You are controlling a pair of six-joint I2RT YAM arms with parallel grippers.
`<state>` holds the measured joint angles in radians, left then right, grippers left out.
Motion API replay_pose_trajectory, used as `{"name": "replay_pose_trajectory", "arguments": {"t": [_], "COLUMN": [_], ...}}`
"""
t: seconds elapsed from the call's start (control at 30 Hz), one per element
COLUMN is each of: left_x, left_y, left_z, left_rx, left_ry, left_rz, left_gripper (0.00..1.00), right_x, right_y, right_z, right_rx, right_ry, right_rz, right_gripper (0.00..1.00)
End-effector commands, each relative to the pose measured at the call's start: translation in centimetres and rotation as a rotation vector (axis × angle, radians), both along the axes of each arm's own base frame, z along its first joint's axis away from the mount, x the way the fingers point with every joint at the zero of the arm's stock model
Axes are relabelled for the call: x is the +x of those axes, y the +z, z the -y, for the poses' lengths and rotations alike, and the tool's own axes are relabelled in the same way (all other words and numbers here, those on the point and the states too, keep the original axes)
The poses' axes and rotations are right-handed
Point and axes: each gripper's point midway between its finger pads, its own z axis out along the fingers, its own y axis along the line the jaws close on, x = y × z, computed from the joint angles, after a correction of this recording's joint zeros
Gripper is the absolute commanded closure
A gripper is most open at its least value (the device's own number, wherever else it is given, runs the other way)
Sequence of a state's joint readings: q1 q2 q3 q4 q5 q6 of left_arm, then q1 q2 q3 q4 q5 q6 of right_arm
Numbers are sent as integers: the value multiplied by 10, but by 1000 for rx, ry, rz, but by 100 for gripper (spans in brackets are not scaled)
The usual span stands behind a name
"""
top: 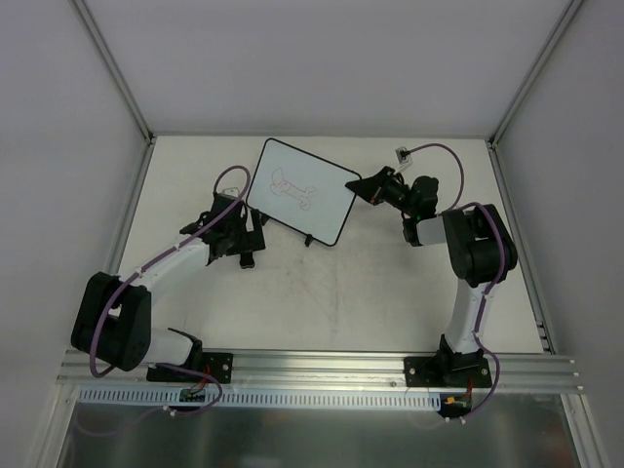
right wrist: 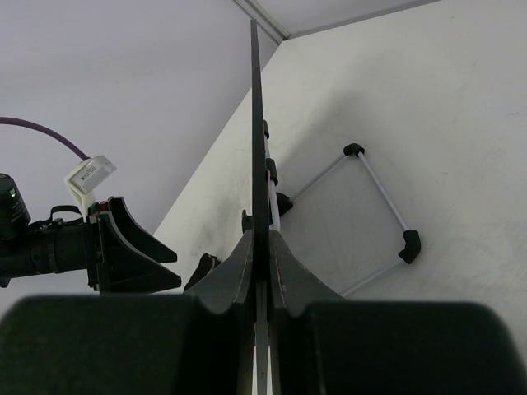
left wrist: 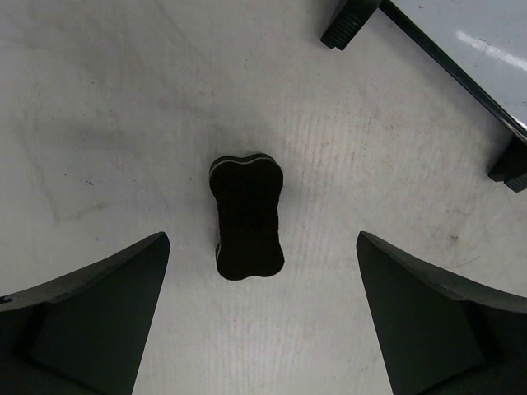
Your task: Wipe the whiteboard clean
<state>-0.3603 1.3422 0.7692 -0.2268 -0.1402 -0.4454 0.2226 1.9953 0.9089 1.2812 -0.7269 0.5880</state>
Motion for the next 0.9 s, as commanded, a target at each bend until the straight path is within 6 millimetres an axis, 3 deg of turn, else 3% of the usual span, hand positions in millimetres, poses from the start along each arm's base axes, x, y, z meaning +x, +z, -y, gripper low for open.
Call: {"name": "replay_pose_trajectory", "arguments": {"t": [0.0, 0.2, 0.4, 0.63, 0.77, 0.87], "left_x": [4, 2, 5, 3, 2, 4], "left_y": [-4, -21, -26, -34, -38, -39], "left_z": [-2, -4, -3, -1, -3, -4], "left_rx": [47, 78, 79, 77, 83, 94], "left_ry": [-19, -16, -8, -8, -2, 3], "left_rz": [-31, -96, -117, -143, -154, -156], "left_gripper": [1, 6, 24, 31, 46, 50], "right_x": [1, 0, 0, 0, 0, -1], "right_y": [48, 48, 49, 50, 50, 50], "right_z": [-1, 3, 4, 6, 6, 6], "right_rx": [41, 43, 46, 50, 51, 54], "right_ry": [15, 10, 11, 9, 6, 8], "right_rz": [233, 226, 227, 226, 228, 226], "right_gripper": [100, 100, 100, 100, 100, 100]}}
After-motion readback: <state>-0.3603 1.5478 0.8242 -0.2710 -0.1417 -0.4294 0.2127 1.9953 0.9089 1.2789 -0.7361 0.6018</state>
